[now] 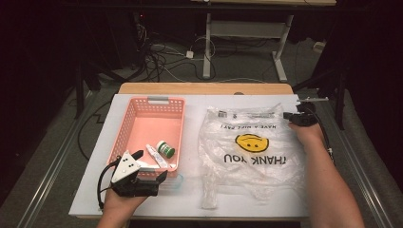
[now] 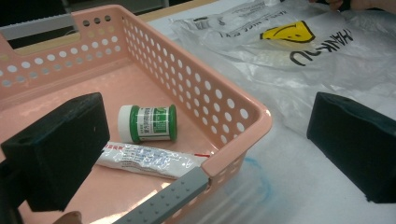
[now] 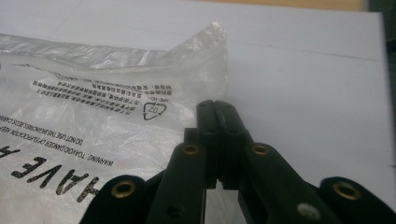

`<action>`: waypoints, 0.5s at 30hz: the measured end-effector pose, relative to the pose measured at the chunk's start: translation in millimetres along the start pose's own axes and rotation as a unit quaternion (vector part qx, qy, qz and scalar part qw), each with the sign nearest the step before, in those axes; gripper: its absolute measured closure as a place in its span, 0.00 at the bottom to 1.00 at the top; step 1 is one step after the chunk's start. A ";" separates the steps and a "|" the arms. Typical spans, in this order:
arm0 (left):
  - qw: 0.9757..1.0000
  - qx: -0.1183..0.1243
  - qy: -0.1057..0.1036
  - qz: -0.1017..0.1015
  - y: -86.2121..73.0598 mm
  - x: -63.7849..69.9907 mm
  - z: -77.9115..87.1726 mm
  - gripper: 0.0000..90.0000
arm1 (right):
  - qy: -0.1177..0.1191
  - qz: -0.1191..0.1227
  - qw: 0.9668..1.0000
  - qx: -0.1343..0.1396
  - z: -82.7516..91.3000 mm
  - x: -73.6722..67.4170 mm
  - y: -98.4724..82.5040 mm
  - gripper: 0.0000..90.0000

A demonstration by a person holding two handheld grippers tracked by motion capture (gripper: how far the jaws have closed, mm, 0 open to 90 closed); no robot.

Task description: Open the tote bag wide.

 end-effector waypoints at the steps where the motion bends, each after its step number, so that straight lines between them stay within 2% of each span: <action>1: 1.000 0.000 0.000 0.000 0.0 0.0 0.0 0.00 | 0.000 0.000 1.000 0.000 0.0 0.0 0.0 1.00; 3: 1.000 0.000 0.000 -0.001 0.1 0.7 0.0 0.00 | -0.019 -0.005 1.000 0.009 5.9 5.9 -0.9 1.00; 4: 1.000 0.000 -0.001 -0.002 0.2 0.3 0.3 0.00 | -0.040 -0.012 0.999 0.015 13.8 14.1 -3.2 1.00; 5: 1.000 0.000 -0.001 -0.002 0.2 0.3 0.3 0.00 | -0.040 -0.012 0.999 0.015 13.8 14.1 -3.2 1.00; 6: 1.000 0.001 -0.001 -0.002 0.2 0.2 0.3 0.00 | -0.058 -0.026 0.998 0.028 23.6 25.0 -7.2 1.00; 7: 1.000 0.000 -0.001 -0.002 0.3 0.2 0.2 0.00 | -0.058 -0.026 0.998 0.028 23.6 25.0 -7.2 1.00; 8: 1.000 0.001 -0.002 -0.002 0.4 0.3 0.2 0.00 | -0.078 -0.040 0.995 0.041 34.1 38.2 -13.7 1.00; 9: 1.000 0.001 -0.003 -0.003 0.5 0.4 0.0 0.00 | -0.078 -0.040 0.995 0.041 34.1 38.2 -13.7 1.00; 10: 1.000 0.001 -0.003 -0.004 0.7 0.4 -0.1 0.00 | -0.088 -0.065 0.993 0.054 44.1 53.6 -24.2 1.00; 11: 1.000 0.001 -0.003 -0.004 0.8 0.4 -0.2 0.00 | -0.088 -0.065 0.993 0.054 44.1 53.6 -24.2 1.00; 12: 1.000 0.002 -0.003 -0.003 1.0 0.3 -0.3 0.00 | -0.091 -0.081 0.991 0.055 50.8 66.8 -36.9 0.99; 13: 1.000 0.002 -0.005 -0.002 1.0 0.1 -0.6 0.00 | -0.091 -0.081 0.991 0.055 50.8 66.8 -36.9 0.99; 15: 1.000 0.002 -0.008 0.000 1.3 0.0 -1.6 0.00 | -0.081 -0.092 0.991 0.060 57.5 75.4 -48.2 0.83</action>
Point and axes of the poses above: each handheld gripper's, and its own axes: z roughly backward along the jaws, y roughly out of its top, x roughly to its right, the point moved 2 cm from there along -z, roughly forward along the jaws, and after that the axes turned 14 degrees about -x, right-handed, at the moved point
